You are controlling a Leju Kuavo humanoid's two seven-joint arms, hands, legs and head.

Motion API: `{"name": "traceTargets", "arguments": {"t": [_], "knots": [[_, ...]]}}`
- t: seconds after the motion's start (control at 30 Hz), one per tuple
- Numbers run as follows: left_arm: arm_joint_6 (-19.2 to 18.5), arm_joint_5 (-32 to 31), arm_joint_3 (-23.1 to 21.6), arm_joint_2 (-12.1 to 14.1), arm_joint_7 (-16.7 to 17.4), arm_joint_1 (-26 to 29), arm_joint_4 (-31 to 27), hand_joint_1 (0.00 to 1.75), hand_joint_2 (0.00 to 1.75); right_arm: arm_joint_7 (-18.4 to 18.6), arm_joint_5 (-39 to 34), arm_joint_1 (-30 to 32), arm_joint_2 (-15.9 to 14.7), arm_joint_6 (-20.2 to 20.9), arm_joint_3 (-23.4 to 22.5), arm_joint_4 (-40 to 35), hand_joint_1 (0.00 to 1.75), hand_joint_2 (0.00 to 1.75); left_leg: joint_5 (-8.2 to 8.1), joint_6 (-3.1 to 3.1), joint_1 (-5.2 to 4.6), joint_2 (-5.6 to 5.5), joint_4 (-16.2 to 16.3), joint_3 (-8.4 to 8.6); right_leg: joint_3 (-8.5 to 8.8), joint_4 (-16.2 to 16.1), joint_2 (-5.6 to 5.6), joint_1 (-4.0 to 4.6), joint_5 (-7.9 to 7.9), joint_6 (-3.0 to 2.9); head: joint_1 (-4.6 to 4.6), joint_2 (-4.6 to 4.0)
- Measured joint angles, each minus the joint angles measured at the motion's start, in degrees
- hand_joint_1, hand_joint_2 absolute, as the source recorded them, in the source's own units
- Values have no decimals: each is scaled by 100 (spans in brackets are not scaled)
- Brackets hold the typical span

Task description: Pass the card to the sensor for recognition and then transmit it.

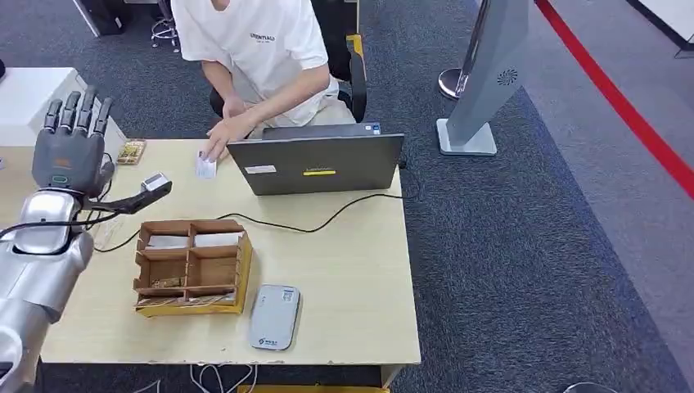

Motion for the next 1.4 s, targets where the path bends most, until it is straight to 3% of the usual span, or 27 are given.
{"name": "traceTargets", "arguments": {"t": [0.1, 0.17, 0.3, 0.4, 0.57, 0.93, 0.97, 1.07, 1.13, 1.4], "knots": [[-68, 365, 0, -5, -121, 459, -606, 0, 175, -4, -77, 7, 0, -59, -72, 0, 0, 175, -1, 1, -1, 2, 0, 0, 1, 0, 2, -1, 0, 0, 0, 0], [-252, 541, 0, -4, -114, 989, -1385, 0, 175, 22, -144, 23, 9, -137, -131, 0, 0, 175, -9, 0, -4, 8, -1, 3, 0, 0, 16, -5, -2, 0, -6, 0], [-265, 391, -120, -59, -47, 2670, -3470, 0, 175, 87, -258, 83, 81, -275, -337, 0, 0, 175, -33, 4, -3, 31, -2, 6, -1, -5, 37, -5, -20, 5, 11, 0], [-72, 184, -271, -68, 47, 3710, -4646, 0, 175, 70, -276, 124, 127, -319, -444, 0, 0, 175, -53, 13, -4, 45, -1, 6, -6, -8, 48, -5, -29, 6, 9, 0], [-2, 144, -395, -53, 71, 4550, -5703, 0, 175, 35, -276, 147, 151, -343, -538, 0, 0, 175, -55, 15, -3, 34, -1, 4, -3, -10, 36, -5, -34, 11, 13, 0], [-59, 380, -404, -96, -302, 5238, -6349, 0, 175, 7, -206, 159, 166, -398, -673, 0, 0, 175, -53, 15, -1, 33, -2, 9, 3, -8, 29, -4, -34, 10, 9, 0], [-211, 487, -424, -90, -287, 5266, -6349, 0, 175, 15, -208, 159, 166, -400, -695, 0, 0, 175, -53, 15, -1, 33, -2, 9, 3, -8, 29, -4, -34, 10, 9, 0], [-1362, 871, -536, 107, -73, 5345, -6345, 0, 175, 20, -282, 166, 199, -426, -807, 0, 0, 175, -53, 15, 0, 34, -2, 9, 2, -8, 31, -3, -34, 10, 9, 0], [-1841, 1045, -577, 297, -12, 5371, -6331, 0, 175, 39, -293, 181, 216, -442, -872, 0, 0, 175, -53, 15, 0, 34, -2, 9, 1, -8, 30, -3, -34, 10, 9, 0], [-2295, 1217, -710, 667, 150, 5370, -6261, 0, 175, 46, -265, 195, 260, -470, -1034, -2, 0, 175, -53, 15, 0, 32, -3, 9, 2, -7, 28, -2, -34, 9, 9, 0]]}}
